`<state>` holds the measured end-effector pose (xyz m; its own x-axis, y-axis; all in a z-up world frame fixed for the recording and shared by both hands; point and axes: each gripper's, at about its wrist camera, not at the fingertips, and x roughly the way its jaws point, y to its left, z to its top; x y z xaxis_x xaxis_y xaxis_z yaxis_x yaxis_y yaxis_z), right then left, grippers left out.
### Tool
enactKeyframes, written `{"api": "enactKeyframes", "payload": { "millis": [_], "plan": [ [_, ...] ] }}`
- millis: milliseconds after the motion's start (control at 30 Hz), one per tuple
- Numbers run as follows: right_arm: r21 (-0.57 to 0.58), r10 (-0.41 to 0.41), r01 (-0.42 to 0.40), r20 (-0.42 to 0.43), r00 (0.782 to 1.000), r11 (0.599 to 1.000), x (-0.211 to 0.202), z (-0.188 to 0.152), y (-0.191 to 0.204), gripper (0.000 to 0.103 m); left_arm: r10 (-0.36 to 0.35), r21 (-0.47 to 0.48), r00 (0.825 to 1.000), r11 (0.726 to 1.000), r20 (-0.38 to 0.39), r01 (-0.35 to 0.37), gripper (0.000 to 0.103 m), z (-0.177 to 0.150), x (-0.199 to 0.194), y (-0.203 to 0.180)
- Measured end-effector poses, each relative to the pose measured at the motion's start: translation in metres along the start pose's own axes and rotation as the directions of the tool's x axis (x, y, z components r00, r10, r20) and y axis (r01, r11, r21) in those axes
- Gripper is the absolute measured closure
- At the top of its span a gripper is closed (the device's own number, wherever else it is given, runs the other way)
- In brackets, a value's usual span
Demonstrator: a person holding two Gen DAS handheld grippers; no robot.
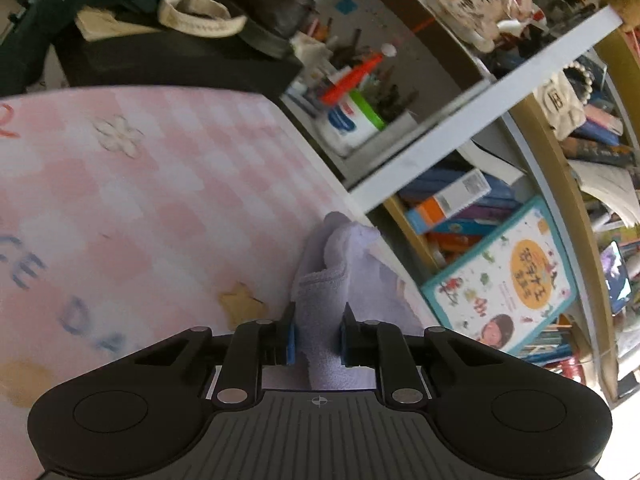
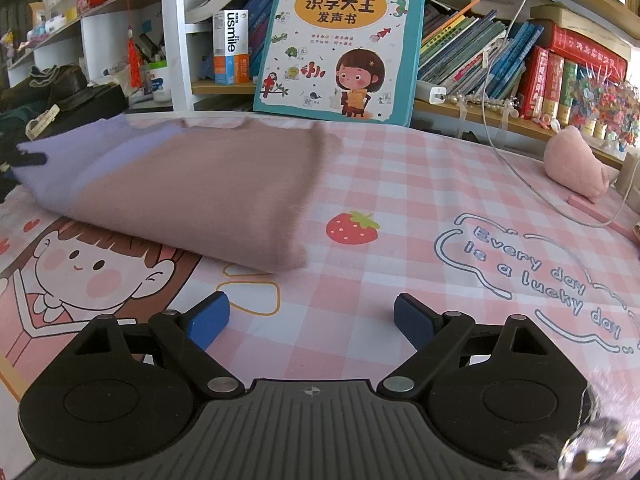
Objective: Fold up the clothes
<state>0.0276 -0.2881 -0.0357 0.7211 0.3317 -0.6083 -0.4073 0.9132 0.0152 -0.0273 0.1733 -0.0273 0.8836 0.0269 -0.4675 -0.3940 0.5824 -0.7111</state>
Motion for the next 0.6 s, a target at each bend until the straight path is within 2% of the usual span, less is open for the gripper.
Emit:
{"api": "enactKeyframes", "payload": {
  "millis": [200, 267, 300, 467, 500, 567, 600],
  "plan": [
    [-0.014, 0.042, -0.042, 0.003, 0.999, 0.999, 0.005, 0.004, 0.008, 0.014, 0.016, -0.011, 1.0, 1.0, -0.021, -0.016, 0.081, -0.001, -0.004, 0.011],
    [-0.037, 0.061, -0.06, 0.011, 0.998, 0.997, 0.006, 0.008, 0.014, 0.014, 0.021, -0.008, 1.0, 1.0, -0.023, -0.021, 0.076, -0.002, -0.004, 0.011],
    [-0.048, 0.069, -0.068, 0.019, 0.997, 0.997, 0.005, 0.01, 0.017, 0.014, 0.021, -0.01, 0.999, 1.0, -0.028, -0.021, 0.071, -0.003, -0.004, 0.011],
    [-0.027, 0.116, -0.114, 0.083, 0.99, 0.993, 0.002, 0.037, 0.011, 0.018, 0.015, -0.018, 0.999, 1.0, -0.039, -0.016, 0.068, -0.005, -0.001, 0.012],
    [-0.02, 0.122, -0.12, 0.091, 0.988, 0.993, 0.003, 0.044, 0.009, 0.022, 0.014, -0.023, 0.999, 1.0, -0.039, -0.015, 0.068, -0.005, 0.0, 0.011],
    [-0.026, 0.12, -0.118, 0.097, 0.988, 0.993, 0.006, 0.057, 0.006, 0.036, 0.01, -0.033, 0.999, 0.999, -0.04, -0.012, 0.066, -0.004, 0.001, 0.011],
    [-0.031, 0.119, -0.117, 0.096, 0.988, 0.993, 0.01, 0.064, 0.005, 0.046, 0.003, -0.037, 0.999, 0.999, -0.04, -0.004, 0.061, -0.005, 0.001, 0.011]
  ]
}}
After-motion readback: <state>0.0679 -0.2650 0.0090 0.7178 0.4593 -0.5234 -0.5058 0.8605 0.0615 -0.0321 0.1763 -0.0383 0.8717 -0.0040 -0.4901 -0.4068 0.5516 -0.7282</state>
